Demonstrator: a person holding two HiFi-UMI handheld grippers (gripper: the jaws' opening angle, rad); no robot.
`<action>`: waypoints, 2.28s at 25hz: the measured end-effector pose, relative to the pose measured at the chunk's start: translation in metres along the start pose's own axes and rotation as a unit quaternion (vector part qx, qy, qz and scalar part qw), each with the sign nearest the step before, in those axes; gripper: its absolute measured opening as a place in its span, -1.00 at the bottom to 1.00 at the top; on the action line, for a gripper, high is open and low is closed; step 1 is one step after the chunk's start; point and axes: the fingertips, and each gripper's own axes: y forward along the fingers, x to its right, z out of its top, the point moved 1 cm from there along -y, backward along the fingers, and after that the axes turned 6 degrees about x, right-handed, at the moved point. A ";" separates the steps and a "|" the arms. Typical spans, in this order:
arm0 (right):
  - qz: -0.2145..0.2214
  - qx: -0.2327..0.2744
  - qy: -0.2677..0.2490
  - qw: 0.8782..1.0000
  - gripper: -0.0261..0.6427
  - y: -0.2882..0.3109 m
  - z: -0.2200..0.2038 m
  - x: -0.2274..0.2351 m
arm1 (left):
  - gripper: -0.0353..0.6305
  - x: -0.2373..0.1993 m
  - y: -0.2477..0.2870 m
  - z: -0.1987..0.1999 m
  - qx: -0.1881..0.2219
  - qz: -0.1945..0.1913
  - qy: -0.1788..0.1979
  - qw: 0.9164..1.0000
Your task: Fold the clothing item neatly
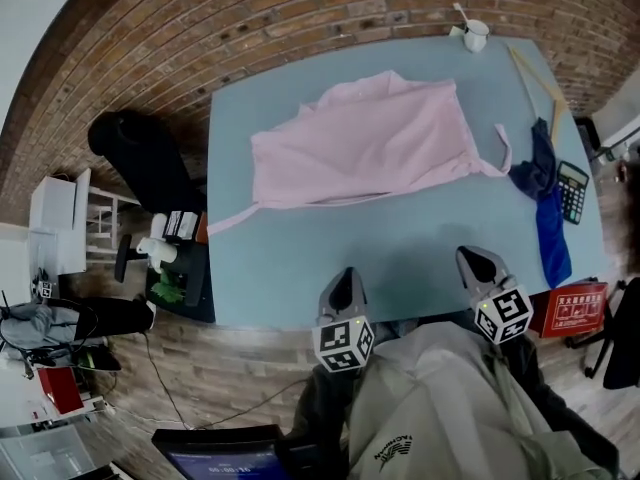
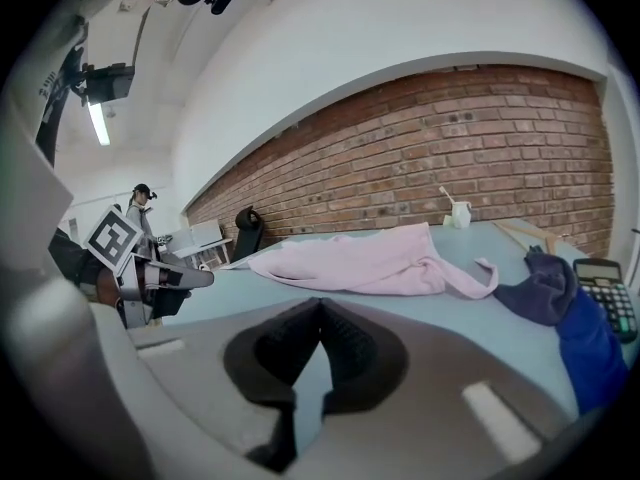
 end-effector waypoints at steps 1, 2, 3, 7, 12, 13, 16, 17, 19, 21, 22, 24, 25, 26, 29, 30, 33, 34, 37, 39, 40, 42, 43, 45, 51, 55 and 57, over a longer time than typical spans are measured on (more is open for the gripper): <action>0.007 -0.002 -0.001 1.000 -0.92 -0.002 0.001 0.006 | -0.87 0.007 0.003 0.001 0.001 0.005 0.000 1.000; 0.013 -0.004 -0.004 1.000 -0.92 -0.004 0.003 0.011 | -0.87 0.015 0.007 0.002 0.002 0.009 0.000 1.000; 0.020 -0.005 -0.008 1.000 -0.92 -0.006 0.005 0.017 | -0.87 0.021 0.010 0.003 0.003 0.012 0.001 1.000; 0.037 -0.007 -0.002 0.999 -0.92 -0.014 0.008 0.039 | -0.87 0.047 0.019 0.003 0.000 0.020 0.003 1.000; 0.038 -0.017 0.010 0.999 -0.92 -0.014 0.001 0.057 | -0.87 0.062 0.027 -0.002 -0.008 0.018 0.014 1.000; 0.037 -0.020 0.010 0.999 -0.92 -0.012 0.000 0.057 | -0.87 0.061 0.029 -0.003 -0.009 0.015 0.016 1.000; 0.035 -0.025 0.007 0.999 -0.92 -0.003 0.000 0.051 | -0.87 0.051 0.031 -0.001 -0.012 0.012 0.018 1.000; 0.034 -0.025 0.007 0.999 -0.92 0.002 0.001 0.047 | -0.87 0.047 0.032 0.001 -0.013 0.011 0.019 1.000; 0.032 -0.025 0.011 0.999 -0.92 0.010 0.002 0.038 | -0.87 0.038 0.030 0.003 -0.014 0.007 0.024 1.000; 0.028 -0.022 0.013 0.999 -0.92 0.021 0.004 0.028 | -0.87 0.026 0.031 0.007 -0.014 0.002 0.028 1.000; 0.025 -0.021 0.013 0.999 -0.92 0.028 0.005 0.023 | -0.87 0.018 0.033 0.009 -0.014 -0.001 0.029 0.999; 0.022 -0.022 0.007 0.999 -0.92 0.040 0.003 0.011 | -0.87 0.003 0.036 0.010 -0.016 -0.003 0.026 1.000; 0.022 -0.025 0.002 0.999 -0.92 0.045 0.001 0.005 | -0.87 -0.003 0.037 0.010 -0.017 -0.003 0.022 1.000; 0.023 -0.029 -0.002 0.999 -0.92 0.049 0.000 -0.001 | -0.87 -0.008 0.038 0.010 -0.018 -0.005 0.019 1.000; 0.020 -0.039 -0.004 0.999 -0.92 0.052 -0.003 -0.011 | -0.87 -0.010 0.045 0.010 -0.020 -0.022 0.020 0.999; 0.018 -0.043 -0.003 0.999 -0.92 0.051 -0.006 -0.013 | -0.87 -0.008 0.047 0.009 -0.021 -0.029 0.023 0.999; 0.006 -0.050 0.000 0.999 -0.92 0.050 -0.010 -0.011 | -0.87 -0.004 0.055 0.006 -0.027 -0.047 0.033 0.998; 0.001 -0.048 0.001 0.999 -0.92 0.050 -0.010 -0.010 | -0.87 -0.003 0.058 0.006 -0.027 -0.051 0.034 0.998; -0.010 -0.043 -0.001 0.999 -0.92 0.050 -0.005 -0.007 | -0.87 -0.003 0.063 0.010 -0.023 -0.060 0.035 0.997; -0.011 -0.042 -0.006 0.999 -0.92 0.052 -0.002 -0.008 | -0.87 -0.005 0.065 0.012 -0.022 -0.062 0.033 0.997; -0.010 -0.042 -0.007 0.999 -0.92 0.054 -0.001 -0.009 | -0.87 -0.007 0.066 0.012 -0.022 -0.062 0.032 0.997; -0.008 -0.045 -0.008 0.999 -0.92 0.056 -0.002 -0.011 | -0.87 -0.009 0.067 0.011 -0.023 -0.060 0.030 0.997; -0.006 -0.047 -0.008 0.999 -0.92 0.056 -0.003 -0.013 | -0.87 -0.010 0.066 0.009 -0.025 -0.059 0.029 0.998; 0.000 -0.052 -0.008 0.999 -0.92 0.058 -0.007 -0.017 | -0.87 -0.013 0.064 0.006 -0.029 -0.057 0.028 0.998; 0.014 -0.057 -0.015 0.998 -0.92 0.067 -0.010 -0.026 | -0.87 -0.022 0.061 0.003 -0.032 -0.045 0.028 0.998; 0.020 -0.054 -0.018 0.998 -0.92 0.070 -0.007 -0.027 | -0.87 -0.024 0.061 0.005 -0.031 -0.038 0.030 0.998; 0.022 -0.052 -0.019 0.998 -0.92 0.071 -0.005 -0.025 | -0.87 -0.024 0.061 0.005 -0.032 -0.036 0.032 0.998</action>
